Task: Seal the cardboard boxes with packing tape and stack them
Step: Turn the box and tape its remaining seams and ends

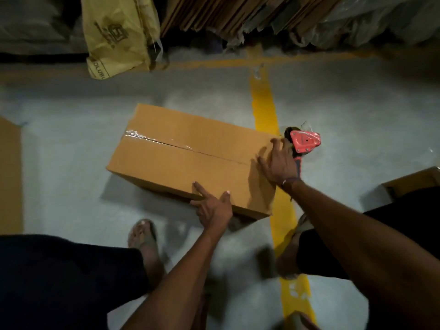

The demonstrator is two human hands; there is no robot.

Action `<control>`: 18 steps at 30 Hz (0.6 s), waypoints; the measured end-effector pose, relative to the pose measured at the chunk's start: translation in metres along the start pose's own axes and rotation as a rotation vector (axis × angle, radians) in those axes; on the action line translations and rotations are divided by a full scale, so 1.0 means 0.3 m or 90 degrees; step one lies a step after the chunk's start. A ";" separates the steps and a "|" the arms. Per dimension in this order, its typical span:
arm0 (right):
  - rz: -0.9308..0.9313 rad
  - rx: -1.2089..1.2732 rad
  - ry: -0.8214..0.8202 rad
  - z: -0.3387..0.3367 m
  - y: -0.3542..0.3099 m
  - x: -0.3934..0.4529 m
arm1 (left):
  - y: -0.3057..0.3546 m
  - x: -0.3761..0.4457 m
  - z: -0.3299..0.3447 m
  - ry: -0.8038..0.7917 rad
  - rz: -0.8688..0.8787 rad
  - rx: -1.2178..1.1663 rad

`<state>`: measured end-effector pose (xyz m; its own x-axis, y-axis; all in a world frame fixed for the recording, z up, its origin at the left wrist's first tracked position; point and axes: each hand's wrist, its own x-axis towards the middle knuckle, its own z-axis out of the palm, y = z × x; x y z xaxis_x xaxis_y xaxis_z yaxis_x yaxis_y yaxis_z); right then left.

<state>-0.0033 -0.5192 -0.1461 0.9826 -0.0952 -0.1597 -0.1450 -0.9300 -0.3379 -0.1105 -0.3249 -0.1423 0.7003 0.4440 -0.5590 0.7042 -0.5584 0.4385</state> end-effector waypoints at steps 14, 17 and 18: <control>0.022 -0.039 -0.141 0.006 0.041 0.205 | -0.010 0.118 -0.025 0.083 0.166 -0.056; 0.059 -0.018 -0.119 -0.001 0.074 0.141 | 0.034 0.217 -0.063 0.070 0.221 -0.066; 0.061 -0.009 -0.111 0.004 0.087 0.122 | 0.059 0.257 -0.079 0.050 0.240 -0.064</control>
<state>0.0288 -0.5464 -0.1620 0.9294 -0.1211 -0.3487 -0.2336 -0.9244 -0.3014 -0.0412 -0.2840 -0.1610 0.9160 0.2753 -0.2919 0.4012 -0.6229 0.6715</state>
